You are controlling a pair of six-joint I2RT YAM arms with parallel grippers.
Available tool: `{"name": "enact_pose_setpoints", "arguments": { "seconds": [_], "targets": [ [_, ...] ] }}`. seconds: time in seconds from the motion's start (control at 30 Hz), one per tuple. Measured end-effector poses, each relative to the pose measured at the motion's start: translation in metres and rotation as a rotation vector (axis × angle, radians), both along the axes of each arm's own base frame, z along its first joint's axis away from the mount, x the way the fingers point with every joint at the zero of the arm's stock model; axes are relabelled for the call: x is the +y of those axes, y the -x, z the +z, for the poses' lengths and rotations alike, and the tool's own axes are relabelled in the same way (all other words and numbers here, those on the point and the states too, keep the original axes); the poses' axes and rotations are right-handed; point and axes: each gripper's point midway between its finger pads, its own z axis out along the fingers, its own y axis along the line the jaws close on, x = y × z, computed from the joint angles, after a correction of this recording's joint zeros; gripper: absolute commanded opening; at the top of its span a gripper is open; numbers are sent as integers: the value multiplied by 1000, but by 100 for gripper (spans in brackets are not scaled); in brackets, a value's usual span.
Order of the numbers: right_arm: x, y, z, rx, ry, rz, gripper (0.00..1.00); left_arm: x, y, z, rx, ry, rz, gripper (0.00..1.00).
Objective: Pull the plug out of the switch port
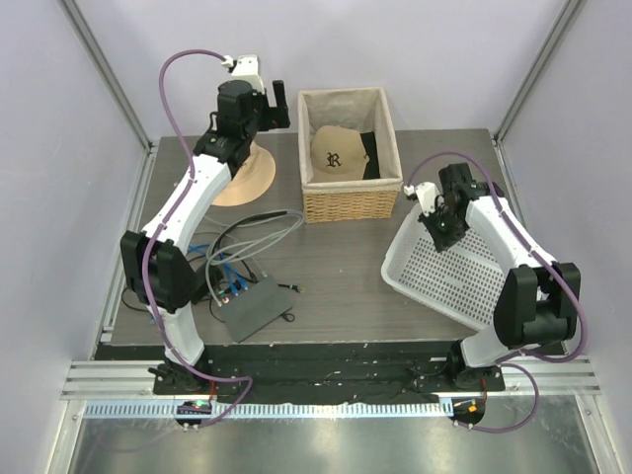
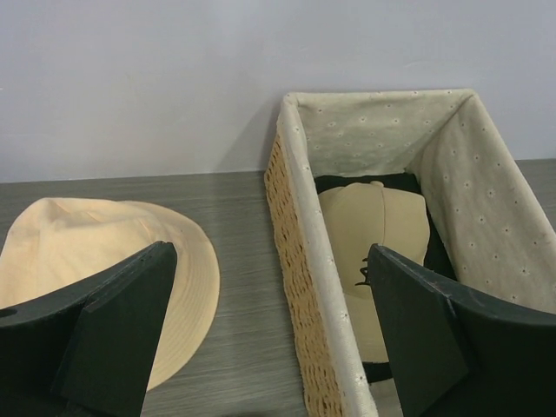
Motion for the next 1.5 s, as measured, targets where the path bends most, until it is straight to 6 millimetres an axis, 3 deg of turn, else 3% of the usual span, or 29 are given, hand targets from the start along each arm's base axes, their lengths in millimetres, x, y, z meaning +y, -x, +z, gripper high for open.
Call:
{"name": "enact_pose_setpoints", "arguments": {
  "seconds": [0.1, 0.33, 0.4, 0.47, 0.53, 0.6, 0.7, 0.77, 0.83, 0.9, 1.03, 1.07, 1.1, 1.17, 1.27, 1.3, 1.37, 1.43, 1.47, 1.5],
  "targets": [
    [-22, -1, -14, 8, 100, -49, 1, 1, 0, 0, -1, -8, 2, 97],
    [-63, -79, -39, -134, 273, -224, 1, 7, -1, -10, 14, -32, 23, 97],
    [-73, -115, -44, -161, 286, -283, 1, 9, -1, -14, 24, -39, 28, 97],
    [-83, -164, -40, -228, 283, -349, 1, 11, -1, -17, 31, -46, 33, 97],
    [-94, -221, -29, -339, 271, -410, 1, 13, -1, -19, 35, -59, 36, 98],
    [-104, -263, -16, -433, 266, -454, 1, 16, 1, -21, 39, -65, 37, 98],
    [-113, -301, 9, -546, 238, -505, 1, 21, 5, -23, 46, -70, 41, 100],
    [-109, -309, 21, -577, 182, -520, 1, 25, 9, -21, 47, -76, 44, 100],
    [-98, -311, 35, -597, 106, -524, 1, 28, 15, -18, 48, -88, 42, 100],
    [-75, -301, 48, -587, 1, -500, 5, 33, 20, -15, 57, -106, 36, 100],
    [-15, -248, 80, -537, -161, -413, 32, 51, 38, -24, 141, -162, -4, 100],
    [7, -228, 95, -541, -206, -365, 57, 65, 45, -29, 182, -179, -4, 100],
    [20, -213, 105, -540, -236, -341, 66, 77, 50, -33, 209, -187, 2, 99],
    [53, -179, 128, -572, -309, -256, 78, 111, 62, -43, 264, -223, 26, 97],
    [91, -135, 150, -606, -405, -134, 81, 180, 106, -77, 410, -334, 78, 89],
    [100, -124, 153, -611, -430, -105, 81, 202, 128, -92, 482, -385, 86, 81],
    [111, -108, 150, -605, -469, -68, 81, 226, 167, -110, 584, -466, 64, 69],
    [122, -99, 138, -569, -500, -54, 80, 236, 214, -126, 692, -546, -19, 43],
    [130, -96, 128, -542, -516, -46, 80, 236, 236, -132, 727, -585, -80, 20],
    [137, -91, 117, -501, -531, -40, 80, 233, 262, -137, 754, -650, -179, 14]
  ]
}}
